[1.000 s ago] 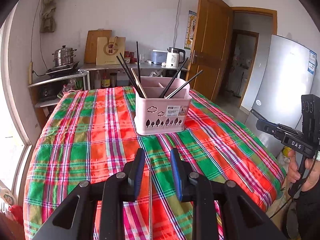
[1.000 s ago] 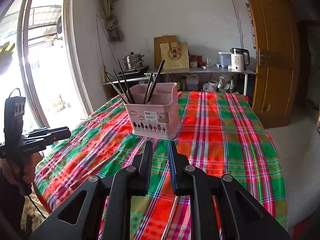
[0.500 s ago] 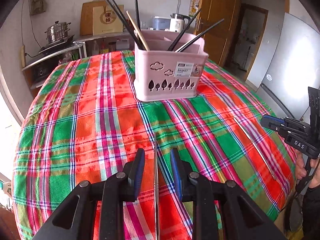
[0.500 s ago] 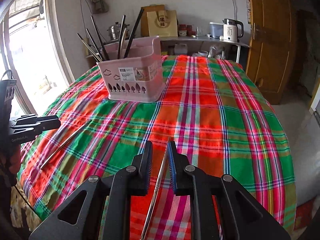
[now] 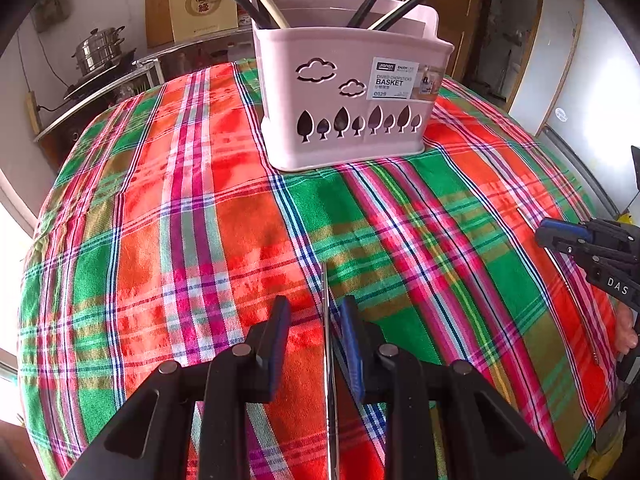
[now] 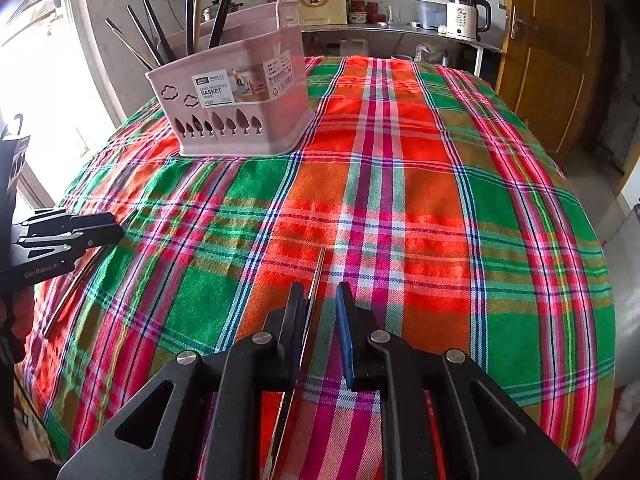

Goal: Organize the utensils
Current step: 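Close the right tool on a silver metal chopstick while the left tool grasps another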

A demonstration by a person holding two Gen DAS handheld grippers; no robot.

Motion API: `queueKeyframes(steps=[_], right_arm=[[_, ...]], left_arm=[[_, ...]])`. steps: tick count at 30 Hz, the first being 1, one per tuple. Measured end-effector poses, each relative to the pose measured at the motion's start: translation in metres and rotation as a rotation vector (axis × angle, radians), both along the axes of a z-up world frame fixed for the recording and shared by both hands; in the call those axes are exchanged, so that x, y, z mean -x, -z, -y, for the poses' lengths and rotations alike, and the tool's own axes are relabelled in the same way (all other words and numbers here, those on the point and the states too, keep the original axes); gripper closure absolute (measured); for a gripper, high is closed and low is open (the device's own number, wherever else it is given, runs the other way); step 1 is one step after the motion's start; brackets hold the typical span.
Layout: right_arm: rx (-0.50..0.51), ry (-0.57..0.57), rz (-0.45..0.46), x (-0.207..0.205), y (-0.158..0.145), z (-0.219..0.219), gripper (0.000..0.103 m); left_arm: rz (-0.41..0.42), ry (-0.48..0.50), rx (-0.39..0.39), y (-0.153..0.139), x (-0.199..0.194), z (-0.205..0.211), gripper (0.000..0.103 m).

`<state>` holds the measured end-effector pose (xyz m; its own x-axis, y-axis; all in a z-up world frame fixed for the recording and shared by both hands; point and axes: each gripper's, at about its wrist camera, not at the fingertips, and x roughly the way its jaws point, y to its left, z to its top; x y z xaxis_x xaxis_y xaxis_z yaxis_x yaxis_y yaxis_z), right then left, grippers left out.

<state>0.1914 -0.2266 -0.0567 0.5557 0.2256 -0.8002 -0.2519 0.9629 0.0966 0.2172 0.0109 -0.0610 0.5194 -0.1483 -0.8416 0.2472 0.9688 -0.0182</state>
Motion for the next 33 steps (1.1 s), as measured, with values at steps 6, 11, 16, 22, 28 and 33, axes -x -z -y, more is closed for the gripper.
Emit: queueKeyframes(steps=[6,11,16,22,28,33], right_arm=[[0.042,-0.020,-0.012,-0.006,0.001,-0.009,0.087],[0.058,-0.024,-0.025,-0.009,0.001,-0.012,0.089],[0.060,-0.032,-0.030,-0.010,0.001,-0.011,0.091],[0.032,-0.025,-0.051,-0.014,0.000,-0.008,0.098],[0.005,-0.026,-0.051,-0.014,-0.004,-0.007,0.098],[-0.025,-0.041,-0.004,-0.010,-0.020,-0.008,0.098]], left_arm=[[0.001,-0.002,-0.026,-0.001,-0.001,0.005,0.077],[-0.001,-0.004,-0.016,-0.001,-0.002,0.005,0.080],[-0.001,0.003,-0.012,-0.001,0.001,0.006,0.087],[-0.026,0.012,-0.009,-0.003,-0.001,0.008,0.099],[-0.055,0.017,0.048,-0.007,-0.006,0.003,0.099],[-0.022,0.029,0.071,-0.022,-0.003,0.005,0.099]])
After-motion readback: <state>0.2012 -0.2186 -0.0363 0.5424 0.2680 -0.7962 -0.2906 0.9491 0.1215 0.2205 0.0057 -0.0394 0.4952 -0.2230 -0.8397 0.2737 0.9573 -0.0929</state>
